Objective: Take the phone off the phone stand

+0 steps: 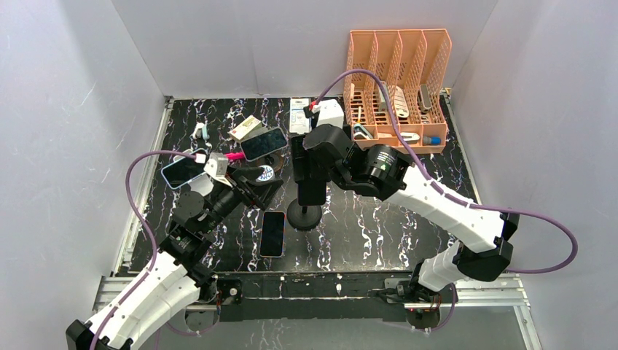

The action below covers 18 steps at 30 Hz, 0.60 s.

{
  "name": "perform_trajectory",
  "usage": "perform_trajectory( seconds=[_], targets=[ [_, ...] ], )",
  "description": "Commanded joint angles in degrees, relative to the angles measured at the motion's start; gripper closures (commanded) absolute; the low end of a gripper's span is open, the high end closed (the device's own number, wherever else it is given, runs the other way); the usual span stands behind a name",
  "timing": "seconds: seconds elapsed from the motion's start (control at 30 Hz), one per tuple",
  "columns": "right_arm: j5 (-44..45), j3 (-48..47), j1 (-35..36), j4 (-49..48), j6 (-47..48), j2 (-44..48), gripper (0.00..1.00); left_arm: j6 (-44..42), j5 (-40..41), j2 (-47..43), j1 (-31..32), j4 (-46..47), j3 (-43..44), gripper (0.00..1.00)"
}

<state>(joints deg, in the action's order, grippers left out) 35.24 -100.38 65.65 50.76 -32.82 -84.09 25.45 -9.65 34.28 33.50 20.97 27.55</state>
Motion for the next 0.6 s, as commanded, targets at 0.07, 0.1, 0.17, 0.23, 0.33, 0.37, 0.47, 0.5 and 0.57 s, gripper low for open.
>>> perform_trajectory(
  seconds=[0.07, 0.1, 0.17, 0.23, 0.33, 0.37, 0.47, 0.5, 0.57],
  targets=[
    [3.1, 0.1, 0.18, -3.19, -0.32, -0.66, 0.01, -1.5, -0.61, -1.84, -0.19, 0.97, 0.21, 0.2],
    [3.16, 0.02, 0.14, -3.21, -0.25, -1.0, 0.01, -1.54, -0.63, -1.94, -0.19, 1.0, 0.22, 0.2],
    [3.32, -0.43, 0.18, -2.9, -0.06, -1.68, 0.01, -1.63, -0.69, -2.19, -0.19, 0.92, 0.22, 0.2],
    [3.55, -0.79, 0.18, -2.59, -0.01, -2.42, 0.01, -1.63, -0.96, -2.36, -0.19, 0.88, 0.26, 0.2],
    [4.03, -1.09, 0.18, -1.97, -0.26, -3.12, 0.01, -1.79, -1.35, -2.62, -0.19, 0.8, 0.35, 0.2],
    [4.19, -0.94, 0.14, -1.83, -0.51, -3.1, 0.01, -1.81, -1.53, -2.74, -0.19, 0.78, 0.31, 0.2],
    [4.58, -0.29, 0.1, -1.98, -0.58, -2.83, 0.03, -1.9, -1.71, -3.13, -0.19, 0.83, 0.24, 0.2],
    [4.7, -0.14, 0.14, -1.98, -0.58, -2.83, 0.04, -1.9, -1.89, -3.16, -0.19, 0.93, 0.21, 0.2],
    [4.81, 0.22, 0.11, -2.1, -0.62, -2.75, 0.06, -1.96, -2.28, -3.18, -0.19, 1.07, 0.13, 0.2]
  ],
)
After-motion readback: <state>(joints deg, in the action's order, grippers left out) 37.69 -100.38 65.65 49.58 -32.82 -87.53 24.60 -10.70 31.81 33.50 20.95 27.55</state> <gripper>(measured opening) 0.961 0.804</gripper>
